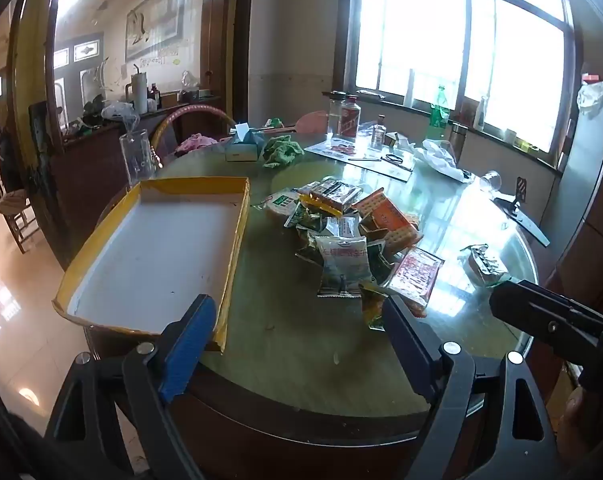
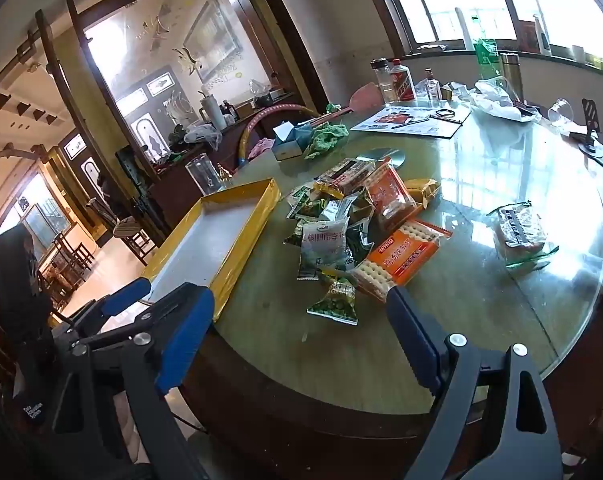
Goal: Organize snacks
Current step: 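Move both grippers toward the pile of snack packets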
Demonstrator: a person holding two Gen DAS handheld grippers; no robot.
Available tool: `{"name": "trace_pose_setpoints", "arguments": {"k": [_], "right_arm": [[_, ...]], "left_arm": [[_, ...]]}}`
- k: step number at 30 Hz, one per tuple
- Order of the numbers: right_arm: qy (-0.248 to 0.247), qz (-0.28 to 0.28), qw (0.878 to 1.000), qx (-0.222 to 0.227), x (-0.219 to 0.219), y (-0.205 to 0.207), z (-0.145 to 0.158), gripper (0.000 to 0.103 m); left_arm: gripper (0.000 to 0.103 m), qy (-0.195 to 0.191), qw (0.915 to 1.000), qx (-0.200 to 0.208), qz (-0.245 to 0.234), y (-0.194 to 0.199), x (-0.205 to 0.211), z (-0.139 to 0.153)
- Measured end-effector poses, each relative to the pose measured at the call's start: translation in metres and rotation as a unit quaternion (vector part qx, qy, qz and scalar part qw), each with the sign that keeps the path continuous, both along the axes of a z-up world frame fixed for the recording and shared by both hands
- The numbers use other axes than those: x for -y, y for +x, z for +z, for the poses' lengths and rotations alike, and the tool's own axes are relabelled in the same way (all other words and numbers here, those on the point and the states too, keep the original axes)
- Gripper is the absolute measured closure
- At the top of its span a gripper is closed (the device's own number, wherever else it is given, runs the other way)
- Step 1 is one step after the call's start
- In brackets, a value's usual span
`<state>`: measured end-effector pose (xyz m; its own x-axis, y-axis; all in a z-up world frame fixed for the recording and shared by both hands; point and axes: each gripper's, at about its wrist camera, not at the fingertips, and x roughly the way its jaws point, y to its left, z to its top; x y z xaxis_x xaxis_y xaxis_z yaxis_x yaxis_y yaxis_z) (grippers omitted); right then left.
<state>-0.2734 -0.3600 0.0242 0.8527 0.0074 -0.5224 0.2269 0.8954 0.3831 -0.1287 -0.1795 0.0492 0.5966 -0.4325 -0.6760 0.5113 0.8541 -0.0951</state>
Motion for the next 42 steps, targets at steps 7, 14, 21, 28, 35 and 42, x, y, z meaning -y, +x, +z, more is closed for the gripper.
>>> {"name": "trace_pose_setpoints", "arguments": {"k": [7,14,21,28,35,42], "right_arm": [[0.016,-0.010,1.000,-0.015,0.002,0.010,-0.008,0.015],[0.018,-0.025,0.999,-0.022,0.006,0.017,-0.014,0.015],[0.029,-0.047,0.998,-0.036,0.012,0.026,-0.019,0.015],[0.020,-0.066,0.995,-0.070,0.017,0.047,-0.019,0.015],[0.041,-0.086,0.990,-0.106,0.034,0.065,-0.046,0.015],[0.070,-0.117,0.979,-0.150,0.061,0.088,-0.073,0.015]], "left_arm": [[0.018,0.002,0.9998,-0.017,-0.007,0.012,-0.002,-0.009],[0.018,-0.002,0.9996,-0.022,-0.017,0.021,0.003,-0.015],[0.018,0.004,0.9998,-0.013,-0.017,0.031,0.001,-0.025],[0.018,0.000,0.9999,-0.011,-0.001,0.050,-0.005,-0.033],[0.018,-0.012,0.9998,-0.015,-0.009,0.056,-0.006,-0.042],[0.018,-0.006,0.9993,-0.025,-0.027,0.060,0.004,-0.054]]}}
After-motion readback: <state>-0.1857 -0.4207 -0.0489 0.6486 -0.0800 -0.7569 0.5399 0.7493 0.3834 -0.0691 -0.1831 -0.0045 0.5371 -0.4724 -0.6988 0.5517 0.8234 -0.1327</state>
